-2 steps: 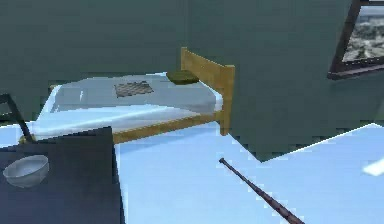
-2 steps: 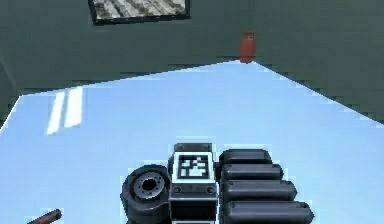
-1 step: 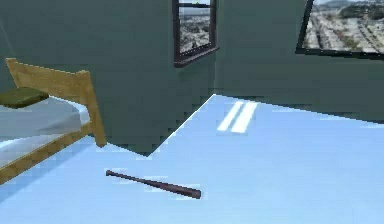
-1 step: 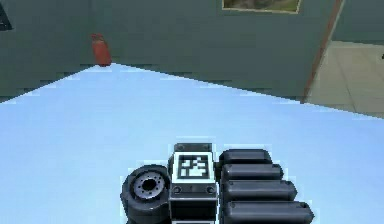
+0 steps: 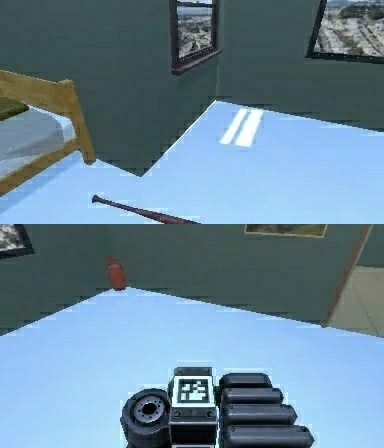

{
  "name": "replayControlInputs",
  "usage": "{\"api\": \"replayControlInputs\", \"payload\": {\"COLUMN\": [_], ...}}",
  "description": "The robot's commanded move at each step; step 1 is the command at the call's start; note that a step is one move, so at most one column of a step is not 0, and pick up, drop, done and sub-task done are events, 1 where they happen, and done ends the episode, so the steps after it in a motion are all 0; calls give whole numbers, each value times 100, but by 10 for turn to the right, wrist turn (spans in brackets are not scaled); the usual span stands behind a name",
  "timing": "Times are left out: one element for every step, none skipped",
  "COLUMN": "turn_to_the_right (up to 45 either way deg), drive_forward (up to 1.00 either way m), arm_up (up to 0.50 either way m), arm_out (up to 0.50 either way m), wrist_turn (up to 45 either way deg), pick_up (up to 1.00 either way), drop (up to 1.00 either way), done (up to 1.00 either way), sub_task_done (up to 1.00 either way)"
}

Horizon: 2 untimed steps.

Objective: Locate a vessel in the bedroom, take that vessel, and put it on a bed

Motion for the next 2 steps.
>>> {"api": "replayControlInputs", "payload": {"turn_to_the_right": [-450,-150], "drive_forward": [0,0], "arm_up": [0,0], "arm_out": [0,0], "wrist_turn": [0,0], "pick_up": [0,0], "drop": [0,0], "done": [0,0], "sub_task_done": [0,0]}}
